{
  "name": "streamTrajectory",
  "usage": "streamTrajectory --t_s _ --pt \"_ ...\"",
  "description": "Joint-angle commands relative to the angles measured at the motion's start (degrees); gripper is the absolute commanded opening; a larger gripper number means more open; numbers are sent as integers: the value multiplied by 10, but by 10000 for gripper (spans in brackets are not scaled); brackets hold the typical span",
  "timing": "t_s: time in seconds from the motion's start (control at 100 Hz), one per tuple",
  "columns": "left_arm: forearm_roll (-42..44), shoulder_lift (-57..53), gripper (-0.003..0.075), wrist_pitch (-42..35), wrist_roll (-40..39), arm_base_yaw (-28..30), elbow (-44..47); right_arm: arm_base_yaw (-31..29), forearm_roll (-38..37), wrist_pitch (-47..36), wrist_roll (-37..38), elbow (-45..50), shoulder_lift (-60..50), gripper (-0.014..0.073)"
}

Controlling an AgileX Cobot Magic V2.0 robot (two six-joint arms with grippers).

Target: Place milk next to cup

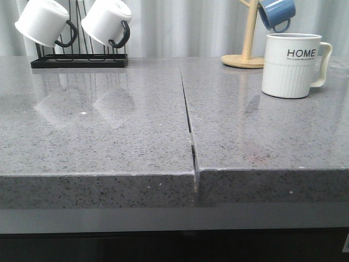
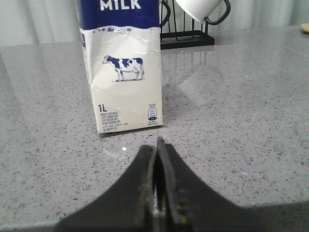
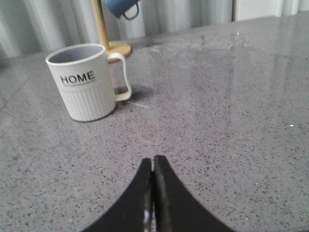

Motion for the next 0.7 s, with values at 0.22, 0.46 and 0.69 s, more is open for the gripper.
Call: streamTrajectory --t_s 0.22,0.46,0.69 --pt "0 -18 -20 -46 -2 0 23 11 -59 -127 1 -61 184 379" --pt "0 -18 -21 -46 -2 0 23 19 -59 -217 1 -109 319 370" --pt "0 -18 -20 -46 -2 0 23 19 -59 -414 0 -144 479 370"
